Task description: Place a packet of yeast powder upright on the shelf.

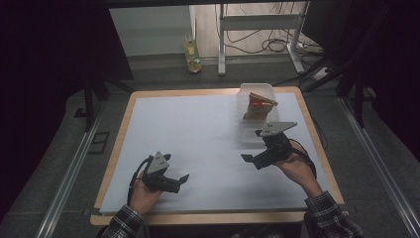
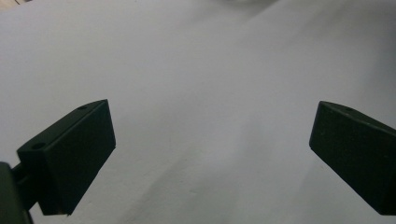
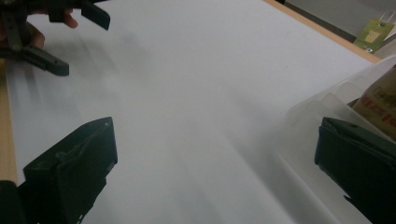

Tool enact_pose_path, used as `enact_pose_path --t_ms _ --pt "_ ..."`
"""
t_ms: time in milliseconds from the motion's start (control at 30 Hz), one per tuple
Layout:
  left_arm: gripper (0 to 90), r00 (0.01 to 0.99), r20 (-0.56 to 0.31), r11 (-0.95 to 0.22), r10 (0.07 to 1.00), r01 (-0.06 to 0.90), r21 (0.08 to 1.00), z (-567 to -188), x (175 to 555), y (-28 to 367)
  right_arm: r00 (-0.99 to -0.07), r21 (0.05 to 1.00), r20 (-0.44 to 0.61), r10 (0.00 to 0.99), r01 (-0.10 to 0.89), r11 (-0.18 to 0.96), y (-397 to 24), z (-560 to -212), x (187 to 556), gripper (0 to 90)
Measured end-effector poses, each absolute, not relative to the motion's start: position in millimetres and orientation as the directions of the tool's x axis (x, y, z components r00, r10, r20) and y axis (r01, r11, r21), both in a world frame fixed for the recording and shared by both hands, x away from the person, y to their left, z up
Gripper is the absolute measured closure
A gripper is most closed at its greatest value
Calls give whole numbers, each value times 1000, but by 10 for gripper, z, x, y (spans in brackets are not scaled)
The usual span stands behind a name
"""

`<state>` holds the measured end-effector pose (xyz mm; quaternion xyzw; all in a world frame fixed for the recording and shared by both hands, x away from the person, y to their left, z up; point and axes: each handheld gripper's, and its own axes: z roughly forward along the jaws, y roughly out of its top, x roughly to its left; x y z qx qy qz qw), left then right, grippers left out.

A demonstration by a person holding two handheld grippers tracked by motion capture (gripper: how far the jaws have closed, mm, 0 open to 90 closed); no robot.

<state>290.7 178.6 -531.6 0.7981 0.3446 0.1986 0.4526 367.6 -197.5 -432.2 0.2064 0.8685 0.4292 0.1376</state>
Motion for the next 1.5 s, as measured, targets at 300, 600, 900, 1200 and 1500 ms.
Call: enact_pose_path --t_ms 300,600,900,1200,1500 --pt "4 662 5 -318 749 353 880 -5280 2899 1830 -884 785 -76 462 233 574 -1900 -4473 3672 0" --pt "4 656 -6 -315 755 369 874 -5279 2902 1843 -887 784 -59 458 242 571 -1855 -4605 3682 0" --pt "6 662 -3 -335 750 384 861 -5289 2900 1817 -897 776 -58 438 236 585 -1770 -4773 3678 0" --pt "9 670 10 -356 742 382 853 -5306 2903 1795 -908 771 -44 416 234 593 -1678 -4950 3665 0" --pt "8 677 20 -374 736 381 846 -5322 2908 1780 -914 736 -47 402 241 633 -1628 -5111 3671 0"
